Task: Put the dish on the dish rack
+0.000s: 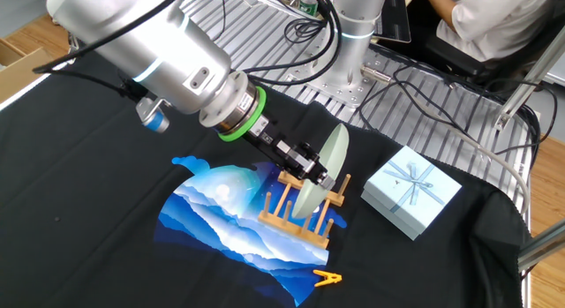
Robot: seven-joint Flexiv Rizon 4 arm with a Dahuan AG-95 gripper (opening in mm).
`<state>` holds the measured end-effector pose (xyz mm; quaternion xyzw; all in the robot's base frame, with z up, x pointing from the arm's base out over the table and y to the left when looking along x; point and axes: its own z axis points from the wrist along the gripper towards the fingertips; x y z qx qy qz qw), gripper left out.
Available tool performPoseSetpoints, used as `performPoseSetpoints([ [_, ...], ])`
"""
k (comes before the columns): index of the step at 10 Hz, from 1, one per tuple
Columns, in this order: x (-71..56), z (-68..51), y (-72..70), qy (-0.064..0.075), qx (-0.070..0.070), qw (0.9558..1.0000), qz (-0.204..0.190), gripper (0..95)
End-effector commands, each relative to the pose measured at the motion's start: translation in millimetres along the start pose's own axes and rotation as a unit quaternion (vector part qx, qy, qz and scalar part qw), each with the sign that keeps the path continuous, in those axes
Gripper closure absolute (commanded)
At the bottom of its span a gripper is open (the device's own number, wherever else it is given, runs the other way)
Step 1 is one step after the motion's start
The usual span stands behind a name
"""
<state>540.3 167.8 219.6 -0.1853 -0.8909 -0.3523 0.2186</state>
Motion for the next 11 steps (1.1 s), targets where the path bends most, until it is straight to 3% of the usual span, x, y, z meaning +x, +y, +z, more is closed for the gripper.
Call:
performPoseSetpoints([
  [1,-1.5,1.9,-1.0,0.002,-0.003,1.0000,-0.001,95.0],
  [11,-14.8,9.0,-14.0,0.013,-0.023,0.9994,-0.023,95.0],
])
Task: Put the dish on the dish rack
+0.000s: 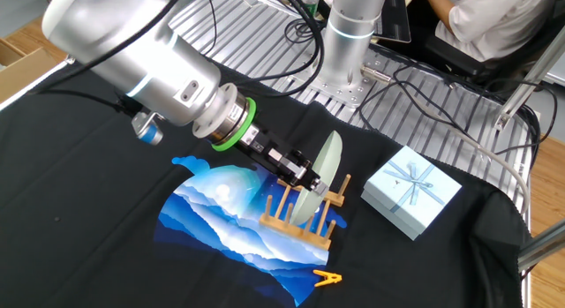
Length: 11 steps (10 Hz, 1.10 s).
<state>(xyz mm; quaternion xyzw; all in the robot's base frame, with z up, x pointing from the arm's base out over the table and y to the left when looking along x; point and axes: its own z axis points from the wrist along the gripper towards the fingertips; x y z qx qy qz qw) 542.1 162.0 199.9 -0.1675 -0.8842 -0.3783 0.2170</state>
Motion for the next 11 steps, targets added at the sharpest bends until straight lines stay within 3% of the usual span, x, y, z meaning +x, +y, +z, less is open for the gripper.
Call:
performPoseSetpoints([
  [1,-3.5,1.9,-2.0,0.003,-0.006,1.0000,-0.005,95.0],
  [4,-4.1,2.5,-3.0,0.005,-0.013,0.9999,-0.005,95.0],
  [5,-4.2,2.8,-3.2,0.008,-0.017,0.9998,0.003,76.0],
  [7,-4.3,2.9,-3.2,0.008,-0.017,0.9998,0.002,76.0],
  [8,-4.3,2.8,-3.3,0.006,-0.017,0.9998,0.000,57.0],
  [10,-4.0,3.0,-3.6,-0.001,-0.016,0.9998,-0.008,57.0],
  [11,-2.8,2.8,-3.7,-0.015,0.001,0.9996,-0.024,57.0],
])
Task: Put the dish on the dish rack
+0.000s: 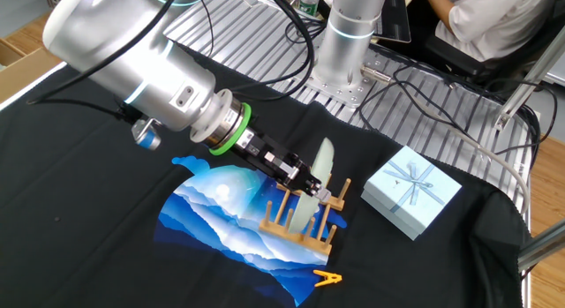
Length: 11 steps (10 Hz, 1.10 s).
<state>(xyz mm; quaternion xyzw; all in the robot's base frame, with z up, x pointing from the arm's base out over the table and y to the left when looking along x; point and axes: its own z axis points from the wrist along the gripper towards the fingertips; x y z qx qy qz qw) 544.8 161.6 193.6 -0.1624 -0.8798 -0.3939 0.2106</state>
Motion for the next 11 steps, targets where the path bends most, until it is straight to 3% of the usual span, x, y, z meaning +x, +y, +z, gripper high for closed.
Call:
performPoseSetpoints([
  [1,4.0,-1.4,-0.2,-0.021,0.022,0.9993,-0.021,57.0],
  [3,6.3,-3.1,0.5,-0.027,0.039,0.9986,-0.025,57.0],
  [5,10.9,-7.4,2.5,-0.041,0.070,0.9960,-0.037,57.0],
  [7,15.3,-12.0,4.3,-0.057,0.113,0.9906,-0.051,57.0],
  [8,15.6,-11.2,3.7,-0.069,0.110,0.9902,-0.052,57.0],
  [9,15.2,-10.7,3.2,-0.070,0.107,0.9903,-0.055,57.0],
  [11,15.7,-11.0,2.1,-0.081,0.129,0.9864,-0.062,57.0],
])
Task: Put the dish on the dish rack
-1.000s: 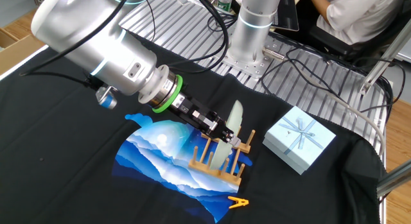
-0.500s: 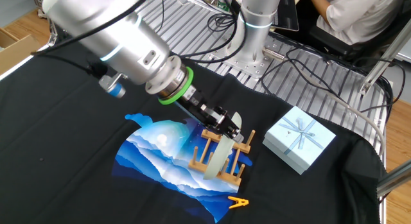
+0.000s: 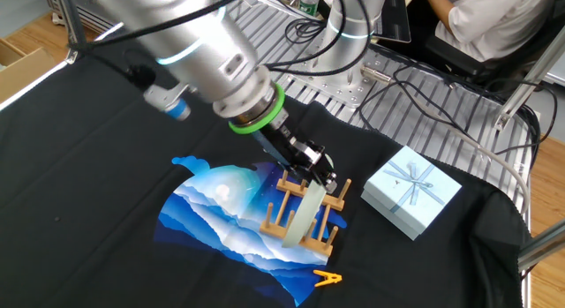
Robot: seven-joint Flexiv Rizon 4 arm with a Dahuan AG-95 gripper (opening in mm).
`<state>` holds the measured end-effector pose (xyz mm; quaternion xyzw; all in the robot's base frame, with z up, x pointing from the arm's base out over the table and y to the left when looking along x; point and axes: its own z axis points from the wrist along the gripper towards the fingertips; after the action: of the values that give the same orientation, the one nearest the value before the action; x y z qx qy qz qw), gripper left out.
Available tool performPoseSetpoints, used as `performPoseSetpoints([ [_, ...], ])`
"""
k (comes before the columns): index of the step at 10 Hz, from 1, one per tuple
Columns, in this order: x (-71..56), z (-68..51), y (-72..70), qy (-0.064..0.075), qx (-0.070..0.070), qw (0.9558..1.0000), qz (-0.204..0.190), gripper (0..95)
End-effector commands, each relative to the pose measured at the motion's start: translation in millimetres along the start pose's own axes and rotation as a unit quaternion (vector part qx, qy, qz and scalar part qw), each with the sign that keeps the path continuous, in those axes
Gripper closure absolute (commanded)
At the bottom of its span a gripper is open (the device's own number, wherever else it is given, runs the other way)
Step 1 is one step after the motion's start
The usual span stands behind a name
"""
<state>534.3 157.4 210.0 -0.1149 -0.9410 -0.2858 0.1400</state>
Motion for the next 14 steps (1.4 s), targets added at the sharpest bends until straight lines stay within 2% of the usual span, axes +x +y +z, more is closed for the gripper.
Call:
performPoseSetpoints([
  [1,-1.6,-1.5,-4.0,-0.017,0.029,0.9993,-0.014,57.0],
  [2,-2.0,-2.1,-5.5,-0.020,0.033,0.9991,-0.018,57.0],
  [3,-2.4,-3.5,-7.9,-0.028,0.044,0.9984,-0.023,57.0],
  [6,-0.5,-9.8,-11.5,-0.037,0.069,0.9963,-0.034,57.0],
  [7,0.3,-12.7,-13.2,-0.040,0.082,0.9951,-0.040,57.0],
  [8,1.0,-14.4,-13.9,-0.042,0.085,0.9947,-0.041,76.0],
  [9,2.5,-17.2,-14.5,-0.044,0.099,0.9928,-0.051,76.0],
  [10,3.9,-20.0,-15.5,-0.047,0.115,0.9904,-0.061,95.0],
  [11,4.4,-21.4,-16.3,-0.049,0.123,0.9890,-0.066,95.0],
  [14,3.8,-27.4,-26.5,-0.075,0.158,0.9807,-0.087,95.0],
])
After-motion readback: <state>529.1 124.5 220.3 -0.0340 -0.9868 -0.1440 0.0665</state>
